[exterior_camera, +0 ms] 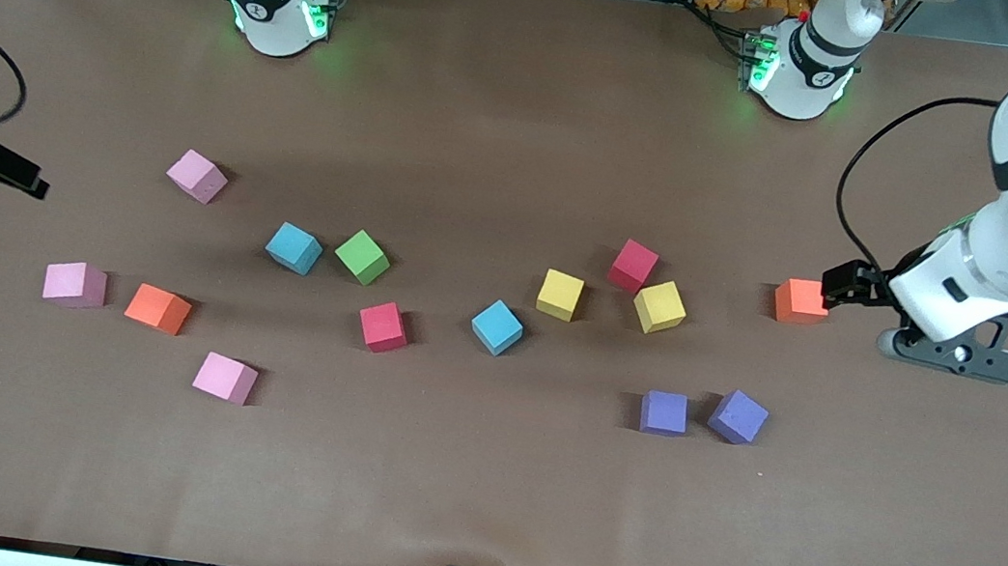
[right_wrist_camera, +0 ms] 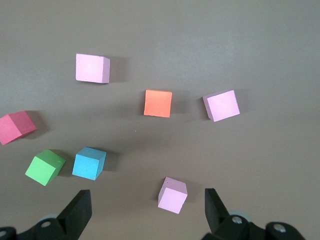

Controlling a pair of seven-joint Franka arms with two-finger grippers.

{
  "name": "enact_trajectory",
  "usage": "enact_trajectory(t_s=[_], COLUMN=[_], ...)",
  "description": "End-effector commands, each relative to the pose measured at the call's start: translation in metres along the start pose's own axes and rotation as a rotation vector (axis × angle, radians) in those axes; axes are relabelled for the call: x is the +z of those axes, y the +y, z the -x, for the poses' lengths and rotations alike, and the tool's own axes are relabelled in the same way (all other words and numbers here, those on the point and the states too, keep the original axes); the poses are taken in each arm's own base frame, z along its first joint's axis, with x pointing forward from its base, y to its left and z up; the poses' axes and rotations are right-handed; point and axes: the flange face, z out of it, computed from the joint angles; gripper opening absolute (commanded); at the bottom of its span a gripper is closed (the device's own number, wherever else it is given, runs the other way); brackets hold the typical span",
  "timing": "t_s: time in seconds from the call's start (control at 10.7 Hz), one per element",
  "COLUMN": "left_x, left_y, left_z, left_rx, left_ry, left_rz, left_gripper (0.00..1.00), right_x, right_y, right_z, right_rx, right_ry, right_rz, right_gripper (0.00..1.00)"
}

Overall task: Form number 2 with 11 blocks
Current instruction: 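Reach the right gripper to the orange block while the left gripper reaches yellow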

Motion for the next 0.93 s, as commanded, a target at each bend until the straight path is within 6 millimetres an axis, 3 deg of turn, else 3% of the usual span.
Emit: enact_trajectory(t_s=[0.0,0.37,0.56,0.84], left_x=[0.015,0.041,0.071,0.114], left_y=[0.004,0.030,0.057,0.067], left_z=[-0.012,-0.012,-0.005,0.012], left_rx=[-0.048,-0.094,-0.142,-0.202], left_ry=[-0.008,-0.051,-0.085,-0.118], left_rz=[0.049,0.048,0.028,0.002], left_gripper=[1.00,1.00,1.00,1.00], right_x=[0.052,0.138,0.179,0.217], right_y=[-0.001,0.006,0.015,0.018], right_z=[-0.028,-0.070,-0.087,-0.093], right_rx=[0.021,0.042,0.098,0.210], right_ry=[-0.041,-0.041,-0.019,-0.047], right_rz=[-0.054,-0.047,-0.043,-0.037], right_gripper=[1.00,1.00,1.00,1.00])
